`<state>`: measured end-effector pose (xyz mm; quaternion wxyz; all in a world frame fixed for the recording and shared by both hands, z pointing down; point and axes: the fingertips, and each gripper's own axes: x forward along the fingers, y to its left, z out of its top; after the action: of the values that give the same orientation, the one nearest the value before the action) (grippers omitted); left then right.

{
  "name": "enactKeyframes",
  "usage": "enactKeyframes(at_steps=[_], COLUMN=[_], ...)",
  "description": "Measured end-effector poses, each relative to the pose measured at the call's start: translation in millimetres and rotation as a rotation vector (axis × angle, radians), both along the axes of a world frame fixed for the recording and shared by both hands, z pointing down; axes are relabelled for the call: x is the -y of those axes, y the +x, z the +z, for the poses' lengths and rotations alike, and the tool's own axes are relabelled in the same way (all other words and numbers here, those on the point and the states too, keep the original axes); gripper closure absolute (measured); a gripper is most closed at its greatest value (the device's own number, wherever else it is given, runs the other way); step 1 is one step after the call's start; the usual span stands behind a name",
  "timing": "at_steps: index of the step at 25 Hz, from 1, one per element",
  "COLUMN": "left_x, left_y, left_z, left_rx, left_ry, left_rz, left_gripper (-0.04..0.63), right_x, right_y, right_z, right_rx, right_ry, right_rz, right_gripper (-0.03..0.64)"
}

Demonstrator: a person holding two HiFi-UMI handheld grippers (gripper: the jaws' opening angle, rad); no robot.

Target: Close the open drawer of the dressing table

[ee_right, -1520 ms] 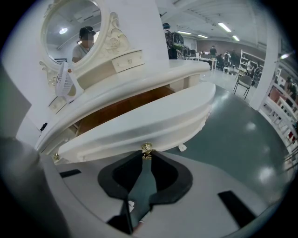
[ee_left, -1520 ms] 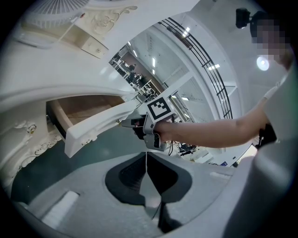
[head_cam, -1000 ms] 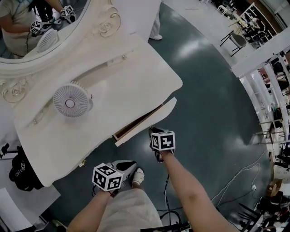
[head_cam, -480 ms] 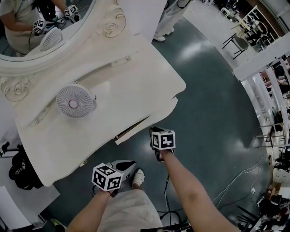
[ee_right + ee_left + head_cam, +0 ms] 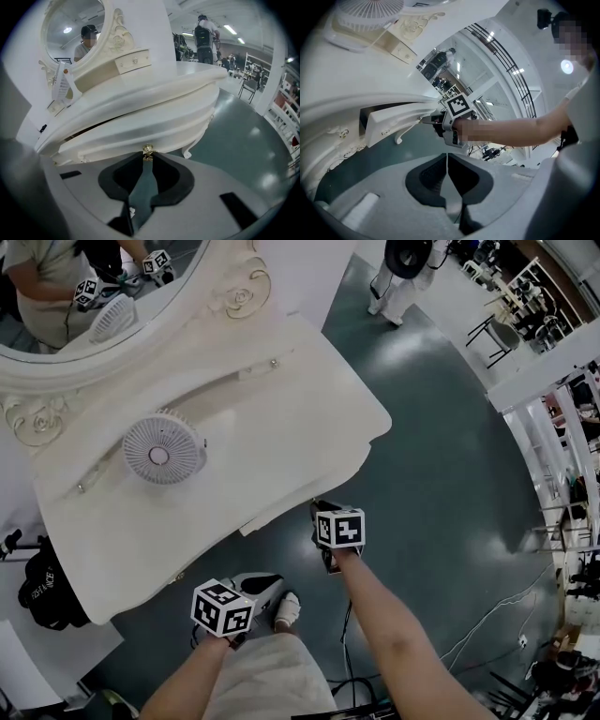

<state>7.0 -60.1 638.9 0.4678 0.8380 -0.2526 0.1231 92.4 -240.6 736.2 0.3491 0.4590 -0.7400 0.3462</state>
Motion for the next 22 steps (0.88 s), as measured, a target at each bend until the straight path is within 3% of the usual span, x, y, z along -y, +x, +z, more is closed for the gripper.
enactKeyframes(at_steps=[22], left_x=[4], left_y=[-8], left_z=[3], left_rx=[-0.006], left_ry=[-0.009], left_rz=[-0.039], left_gripper=[0.584], right_x=[23], right_y=[-19], right_z=[0], right_rx=[0.016], right_ry=[0.004], right_rz=[0.001], right_gripper=[0.541])
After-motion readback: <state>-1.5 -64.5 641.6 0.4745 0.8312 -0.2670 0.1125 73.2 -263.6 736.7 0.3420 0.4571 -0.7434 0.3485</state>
